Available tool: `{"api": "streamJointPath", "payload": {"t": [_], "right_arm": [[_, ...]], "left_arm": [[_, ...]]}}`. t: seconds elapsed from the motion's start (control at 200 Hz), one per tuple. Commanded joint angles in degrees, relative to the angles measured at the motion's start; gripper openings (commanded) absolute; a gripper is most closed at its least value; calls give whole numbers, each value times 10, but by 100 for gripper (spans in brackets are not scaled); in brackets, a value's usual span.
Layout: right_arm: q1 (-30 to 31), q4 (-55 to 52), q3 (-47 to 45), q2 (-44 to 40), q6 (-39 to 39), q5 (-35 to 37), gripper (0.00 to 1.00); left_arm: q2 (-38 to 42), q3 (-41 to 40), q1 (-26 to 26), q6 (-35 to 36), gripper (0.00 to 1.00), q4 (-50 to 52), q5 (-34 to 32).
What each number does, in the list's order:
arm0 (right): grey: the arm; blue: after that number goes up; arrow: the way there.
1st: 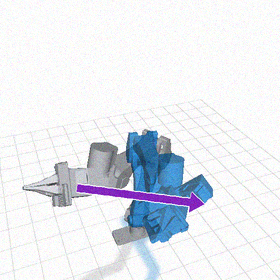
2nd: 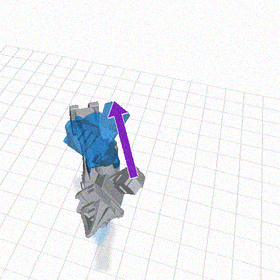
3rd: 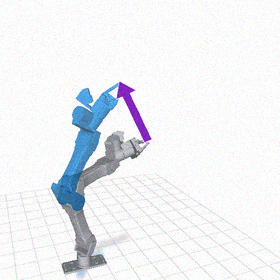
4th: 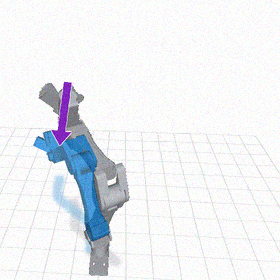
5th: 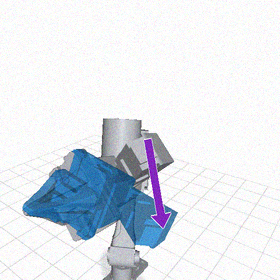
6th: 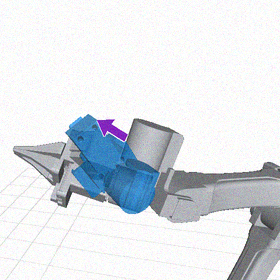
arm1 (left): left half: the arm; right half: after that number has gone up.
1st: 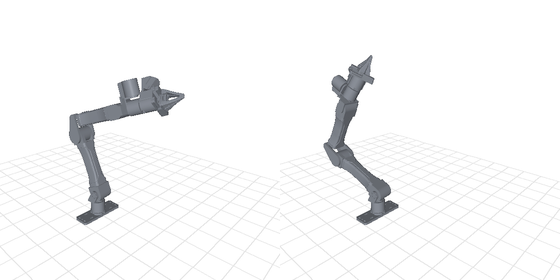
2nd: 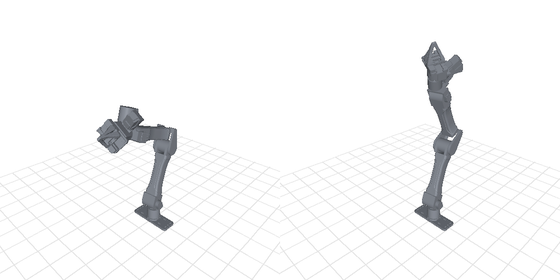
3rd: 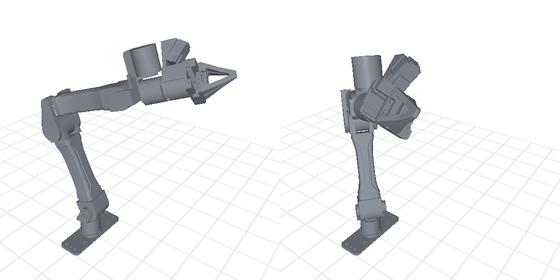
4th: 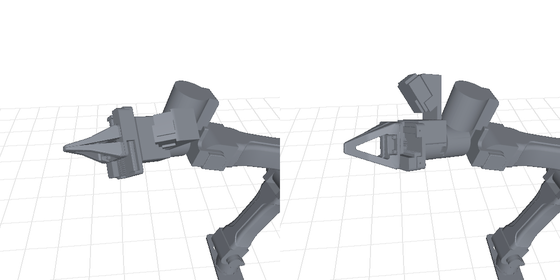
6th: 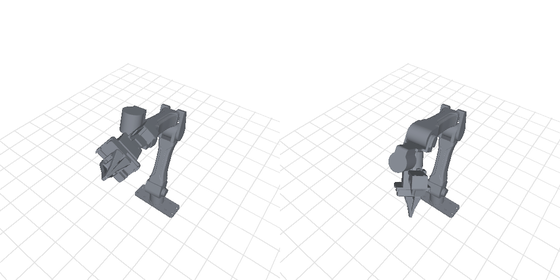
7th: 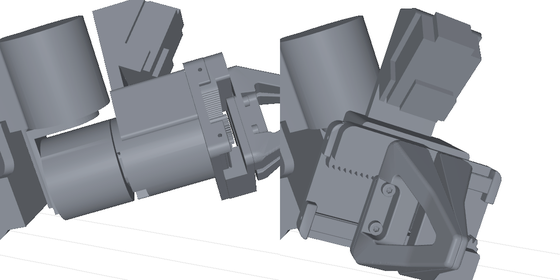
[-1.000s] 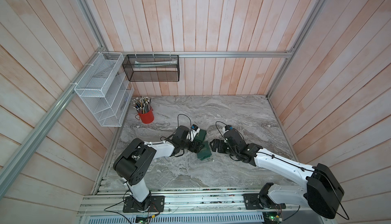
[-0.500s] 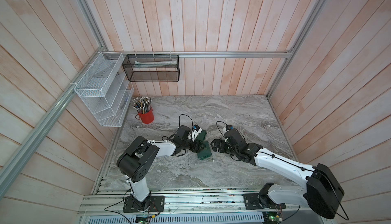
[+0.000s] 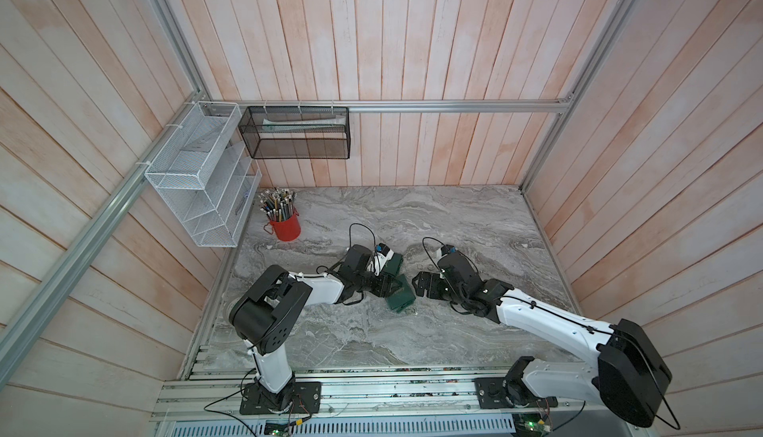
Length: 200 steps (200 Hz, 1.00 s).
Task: Take the rings out of the lift-off lid box
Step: Close the lid on the jewelry box.
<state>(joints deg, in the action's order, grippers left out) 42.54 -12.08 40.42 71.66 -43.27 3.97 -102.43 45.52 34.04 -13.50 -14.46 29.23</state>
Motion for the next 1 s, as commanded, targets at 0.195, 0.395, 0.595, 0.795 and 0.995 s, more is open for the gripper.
{"api": "streamJointPath", "payload": {"t": [0.195,0.395,0.595,0.795,0.995], "right_arm": [[-4,-24,5,1,6,7,98],[-4,-26,10,12,2,6,97],[-3,-37,25,23,6,3,97],[-4,-41,31,32,7,-3,97],[-4,-48,38,41,8,-8,97]], "left_arm": [[-31,-42,2,-28,57,22,16],[-40,-50,2,-39,50,4,32],[-46,-62,-6,-52,46,-15,48],[-52,-74,-20,-61,46,-15,60],[-60,-80,-23,-67,46,-6,64]]}}
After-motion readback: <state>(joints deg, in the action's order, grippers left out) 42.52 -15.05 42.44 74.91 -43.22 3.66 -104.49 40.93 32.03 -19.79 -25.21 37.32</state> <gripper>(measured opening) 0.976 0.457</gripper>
